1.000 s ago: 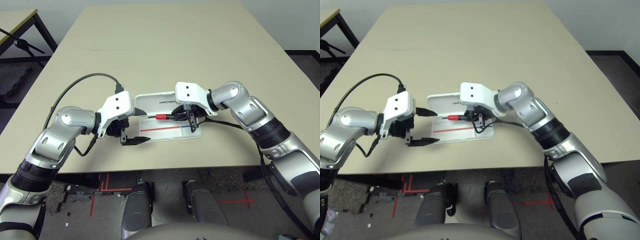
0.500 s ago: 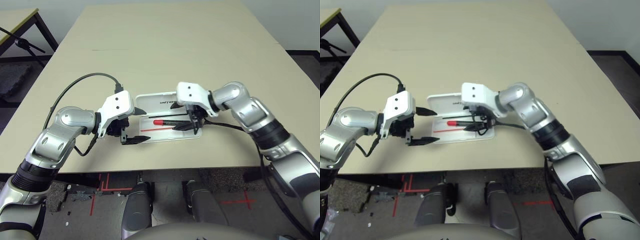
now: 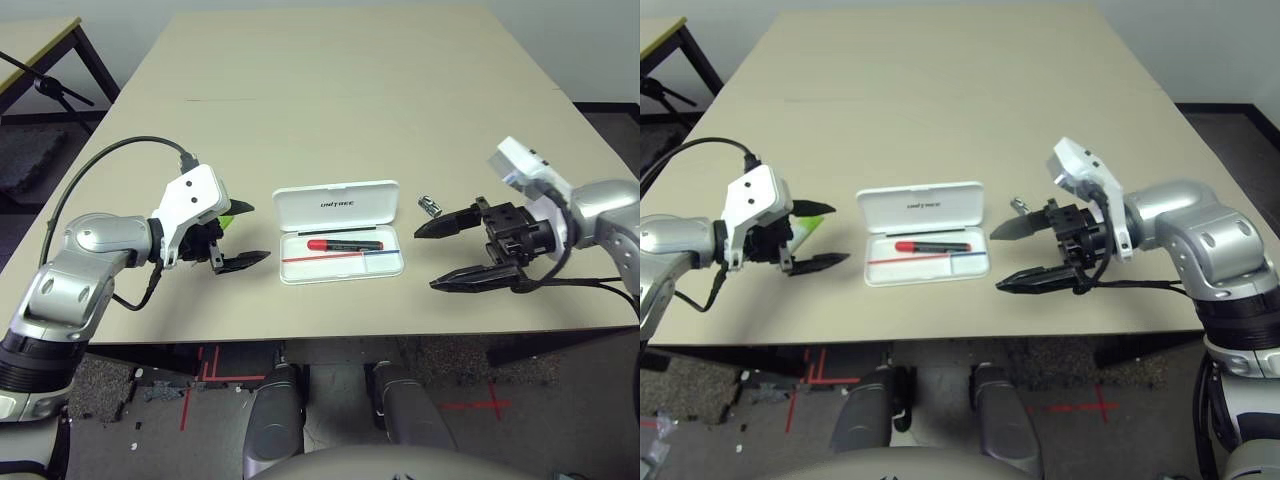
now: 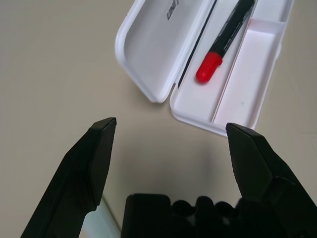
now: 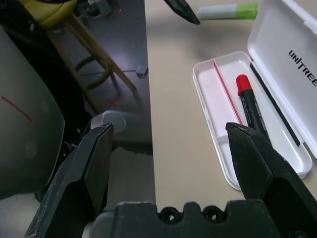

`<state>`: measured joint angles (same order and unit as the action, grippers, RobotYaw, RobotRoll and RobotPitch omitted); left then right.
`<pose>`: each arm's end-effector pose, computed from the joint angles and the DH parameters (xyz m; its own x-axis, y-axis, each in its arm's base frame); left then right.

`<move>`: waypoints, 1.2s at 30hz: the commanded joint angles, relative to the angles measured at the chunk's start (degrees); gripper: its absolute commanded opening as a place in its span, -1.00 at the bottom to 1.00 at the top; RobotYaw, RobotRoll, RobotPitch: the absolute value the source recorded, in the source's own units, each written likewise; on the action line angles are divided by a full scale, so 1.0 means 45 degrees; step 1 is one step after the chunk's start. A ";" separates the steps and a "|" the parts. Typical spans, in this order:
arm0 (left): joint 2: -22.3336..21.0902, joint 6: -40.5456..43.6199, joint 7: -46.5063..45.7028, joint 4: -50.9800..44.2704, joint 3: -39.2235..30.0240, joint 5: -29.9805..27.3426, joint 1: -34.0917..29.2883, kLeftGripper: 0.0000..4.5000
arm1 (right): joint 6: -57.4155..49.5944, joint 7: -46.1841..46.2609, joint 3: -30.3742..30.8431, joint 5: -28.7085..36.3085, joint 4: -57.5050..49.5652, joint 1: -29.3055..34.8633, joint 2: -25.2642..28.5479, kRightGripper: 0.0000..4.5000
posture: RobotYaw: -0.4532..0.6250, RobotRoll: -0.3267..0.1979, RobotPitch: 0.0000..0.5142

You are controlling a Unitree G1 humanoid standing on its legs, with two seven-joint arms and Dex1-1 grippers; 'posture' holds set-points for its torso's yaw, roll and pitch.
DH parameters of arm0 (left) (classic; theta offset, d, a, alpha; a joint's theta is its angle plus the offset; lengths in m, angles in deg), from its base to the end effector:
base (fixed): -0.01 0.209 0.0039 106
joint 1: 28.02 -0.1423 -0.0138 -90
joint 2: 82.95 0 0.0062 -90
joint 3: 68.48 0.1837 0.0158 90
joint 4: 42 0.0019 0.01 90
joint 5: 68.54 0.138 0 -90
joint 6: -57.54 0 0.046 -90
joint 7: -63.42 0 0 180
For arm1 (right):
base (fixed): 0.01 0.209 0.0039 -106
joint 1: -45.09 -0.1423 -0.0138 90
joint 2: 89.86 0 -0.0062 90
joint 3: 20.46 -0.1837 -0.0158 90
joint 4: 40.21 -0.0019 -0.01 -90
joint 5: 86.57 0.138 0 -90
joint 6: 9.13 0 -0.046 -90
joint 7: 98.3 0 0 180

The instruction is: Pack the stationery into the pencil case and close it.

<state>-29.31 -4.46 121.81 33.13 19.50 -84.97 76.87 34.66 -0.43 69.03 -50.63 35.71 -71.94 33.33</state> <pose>0.2306 0.2634 0.1928 0.5679 -0.6669 -0.4824 0.8230 0.4502 0.3464 0.2493 -0.2402 0.2117 0.0002 0.9463 -0.3233 -0.9924 0.0400 0.1166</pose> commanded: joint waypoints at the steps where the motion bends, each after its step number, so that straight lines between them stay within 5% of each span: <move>1: -0.0280 0.0700 -0.0453 -0.0160 -0.0320 0.0089 -0.0236 1.00 | 0.0076 0.0388 -0.0213 0.0332 -0.0305 0.0219 0.0064 0.99 | -0.20 0.25 -0.45; 12: 0.0323 0.6329 -0.4231 0.0406 -0.0101 0.0729 0.0986 1.00 | 0.0498 0.1045 0.0236 0.0327 -0.0349 0.0360 -0.0240 0.99 | -0.20 0.25 -0.44; 29: 0.2147 0.8051 -0.5885 0.2910 0.0351 0.0654 0.2090 1.00 | 0.0720 0.1537 0.0757 0.0257 -0.0685 0.0605 -0.0275 0.99 | -0.23 0.25 -0.42; 32: 0.2166 0.8294 -0.5785 0.2929 0.0417 0.0551 0.2208 0.71 | 0.0816 0.1616 0.0845 0.0149 -0.0662 0.0605 -0.0280 1.00 | -0.25 0.25 -0.44; 36: 0.2028 0.8482 -0.5670 0.2915 0.0456 0.0469 0.2252 0.06 | 0.0874 0.1683 0.0917 0.0160 -0.0645 0.0606 -0.0259 1.00 | -0.25 0.25 -0.45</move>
<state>-19.76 32.50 96.17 45.55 20.59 -82.95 86.92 38.05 6.88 72.80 -49.84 33.97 -69.33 32.10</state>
